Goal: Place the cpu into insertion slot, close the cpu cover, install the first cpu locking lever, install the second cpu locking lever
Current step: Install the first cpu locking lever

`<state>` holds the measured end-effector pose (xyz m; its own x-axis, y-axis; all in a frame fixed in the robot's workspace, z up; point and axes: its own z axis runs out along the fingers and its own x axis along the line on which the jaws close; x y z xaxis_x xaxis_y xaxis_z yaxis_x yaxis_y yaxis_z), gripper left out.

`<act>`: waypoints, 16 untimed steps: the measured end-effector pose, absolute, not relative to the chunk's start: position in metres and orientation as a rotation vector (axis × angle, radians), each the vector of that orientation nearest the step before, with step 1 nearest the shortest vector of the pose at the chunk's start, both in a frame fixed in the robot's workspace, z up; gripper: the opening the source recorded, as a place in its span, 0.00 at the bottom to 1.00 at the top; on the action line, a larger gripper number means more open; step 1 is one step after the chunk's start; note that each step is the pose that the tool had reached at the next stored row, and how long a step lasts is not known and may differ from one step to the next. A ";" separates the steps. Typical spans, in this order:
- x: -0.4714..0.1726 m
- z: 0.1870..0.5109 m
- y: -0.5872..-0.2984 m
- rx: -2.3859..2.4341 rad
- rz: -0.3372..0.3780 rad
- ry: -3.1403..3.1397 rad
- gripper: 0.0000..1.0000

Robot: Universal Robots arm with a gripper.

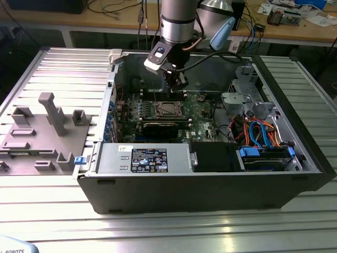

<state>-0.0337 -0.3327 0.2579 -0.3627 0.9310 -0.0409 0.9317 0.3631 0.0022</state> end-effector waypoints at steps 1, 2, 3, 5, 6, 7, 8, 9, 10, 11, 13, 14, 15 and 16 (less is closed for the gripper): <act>-0.034 0.258 -0.333 1.744 -0.033 2.571 0.11; -0.034 0.258 -0.333 1.735 -0.033 2.576 0.11; -0.034 0.258 -0.333 1.727 -0.033 2.582 0.11; -0.034 0.258 -0.333 1.710 -0.033 2.593 0.11; -0.034 0.258 -0.333 1.700 -0.033 2.598 0.11; -0.034 0.258 -0.333 1.690 -0.033 2.605 0.11; -0.034 0.258 -0.333 1.679 -0.033 2.612 0.11; -0.034 0.258 -0.333 1.669 -0.033 2.618 0.11; -0.034 0.258 -0.333 1.656 -0.033 2.626 0.11; -0.034 0.258 -0.333 1.649 -0.033 2.631 0.11; -0.034 0.258 -0.333 1.622 -0.034 2.647 0.11; -0.034 0.258 -0.333 1.613 -0.034 2.652 0.11; -0.034 0.258 -0.333 1.606 -0.035 2.656 0.11; -0.034 0.258 -0.333 1.600 -0.035 2.659 0.11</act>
<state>-0.0337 -0.3327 0.2579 -0.4681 0.8826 -0.0446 0.8834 0.4686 0.0004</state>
